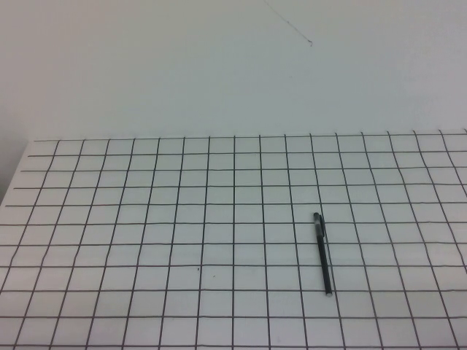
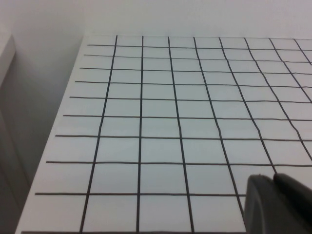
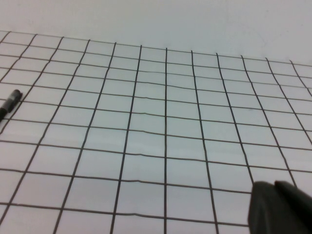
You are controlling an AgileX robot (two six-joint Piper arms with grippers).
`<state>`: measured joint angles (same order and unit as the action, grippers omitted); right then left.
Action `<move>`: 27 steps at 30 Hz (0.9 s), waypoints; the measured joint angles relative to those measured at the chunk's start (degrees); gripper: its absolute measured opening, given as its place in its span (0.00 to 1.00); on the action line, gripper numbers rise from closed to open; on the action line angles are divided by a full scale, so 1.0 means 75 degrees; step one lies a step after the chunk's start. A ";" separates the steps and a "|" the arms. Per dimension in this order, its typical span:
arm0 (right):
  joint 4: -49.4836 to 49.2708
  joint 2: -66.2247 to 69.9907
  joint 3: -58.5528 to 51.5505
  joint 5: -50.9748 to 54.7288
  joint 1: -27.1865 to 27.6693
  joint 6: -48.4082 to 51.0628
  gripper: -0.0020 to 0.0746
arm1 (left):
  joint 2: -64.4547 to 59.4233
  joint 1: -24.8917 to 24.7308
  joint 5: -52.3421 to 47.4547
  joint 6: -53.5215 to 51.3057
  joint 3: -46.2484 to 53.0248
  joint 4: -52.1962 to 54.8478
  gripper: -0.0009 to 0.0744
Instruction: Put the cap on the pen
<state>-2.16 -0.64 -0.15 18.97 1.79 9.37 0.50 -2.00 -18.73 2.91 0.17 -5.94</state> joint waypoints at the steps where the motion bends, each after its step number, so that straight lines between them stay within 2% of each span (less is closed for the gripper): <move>1: 0.0000 0.0000 0.0000 0.0000 0.0000 0.0000 0.03 | 0.0000 0.0000 0.0001 0.0016 0.0000 0.0000 0.01; 27: 0.0000 0.0014 0.0000 0.0000 0.0000 0.0000 0.03 | 0.0000 0.0000 0.0056 0.0209 0.0000 0.0000 0.01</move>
<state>-2.16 -0.54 -0.15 18.97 1.79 9.37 0.50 -2.00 -18.31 4.48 0.17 -5.94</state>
